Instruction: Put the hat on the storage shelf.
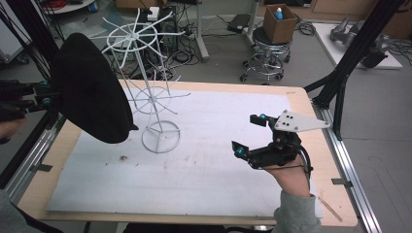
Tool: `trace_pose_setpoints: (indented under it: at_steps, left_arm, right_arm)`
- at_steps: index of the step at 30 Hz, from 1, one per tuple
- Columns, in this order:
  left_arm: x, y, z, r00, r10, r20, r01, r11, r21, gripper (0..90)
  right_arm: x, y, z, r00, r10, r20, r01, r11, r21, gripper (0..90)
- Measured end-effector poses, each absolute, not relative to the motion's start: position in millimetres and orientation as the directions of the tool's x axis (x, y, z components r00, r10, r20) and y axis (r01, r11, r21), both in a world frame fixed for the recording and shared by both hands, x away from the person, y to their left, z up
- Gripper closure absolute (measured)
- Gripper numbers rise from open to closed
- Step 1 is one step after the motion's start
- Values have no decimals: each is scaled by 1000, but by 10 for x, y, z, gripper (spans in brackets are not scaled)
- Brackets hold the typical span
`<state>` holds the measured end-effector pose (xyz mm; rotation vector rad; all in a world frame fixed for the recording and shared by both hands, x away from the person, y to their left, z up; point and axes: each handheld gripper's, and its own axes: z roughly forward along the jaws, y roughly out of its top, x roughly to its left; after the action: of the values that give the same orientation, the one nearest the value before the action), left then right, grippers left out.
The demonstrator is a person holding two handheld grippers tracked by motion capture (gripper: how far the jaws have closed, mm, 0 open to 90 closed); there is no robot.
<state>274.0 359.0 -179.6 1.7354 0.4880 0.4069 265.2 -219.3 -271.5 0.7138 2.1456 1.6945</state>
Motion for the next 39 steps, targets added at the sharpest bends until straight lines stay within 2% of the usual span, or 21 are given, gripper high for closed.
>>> trace_pose_setpoints:
  at_steps: [5, 6, 7, 9, 10, 11, 16, 19, 25, 39]
  left_arm:
    - [2741, 3610, -1809, 848, 530, -2, 105, -165, 981, 591]
    - [2742, 3620, -1808, 850, 526, -12, 111, -157, 981, 552]
    - [2741, 3631, -1806, 855, 518, -23, 115, -147, 982, 464]
    - [2728, 3648, -1798, 863, 503, -34, 114, -130, 985, 437]
    - [2726, 3657, -1792, 867, 496, -42, 121, -130, 984, 360]
    - [2723, 3659, -1789, 870, 491, -49, 129, -130, 983, 360]
    - [2686, 3659, -1829, 864, 502, -43, 137, -153, 979, 180]
    - [2647, 3651, -1873, 854, 518, -37, 137, -156, 978, 112]
    - [2546, 3614, -1972, 846, 531, -43, 149, -158, 976, 72]
    - [2415, 3660, -2388, 843, 529, -100, 177, -97, 979, 63]
  right_arm:
    - [2651, -2184, -2715, -826, 560, 61, 191, 177, 966, 13]
    - [2649, -2181, -2715, -827, 559, 62, 191, 175, 966, 13]
    - [2650, -2181, -2713, -828, 558, 59, 187, 175, 967, 13]
    - [2648, -2180, -2712, -828, 557, 61, 188, 174, 967, 13]
    - [2652, -2178, -2713, -827, 558, 61, 189, 175, 966, 13]
    - [2652, -2178, -2713, -827, 558, 61, 189, 175, 966, 13]
    - [2657, -2172, -2714, -828, 558, 59, 188, 177, 966, 13]
    - [2663, -2177, -2711, -828, 558, 61, 189, 174, 966, 13]
    - [2679, -2190, -2702, -833, 549, 69, 191, 169, 967, 12]
    - [2711, -2263, -2656, -826, 559, 69, 180, 146, 973, 12]
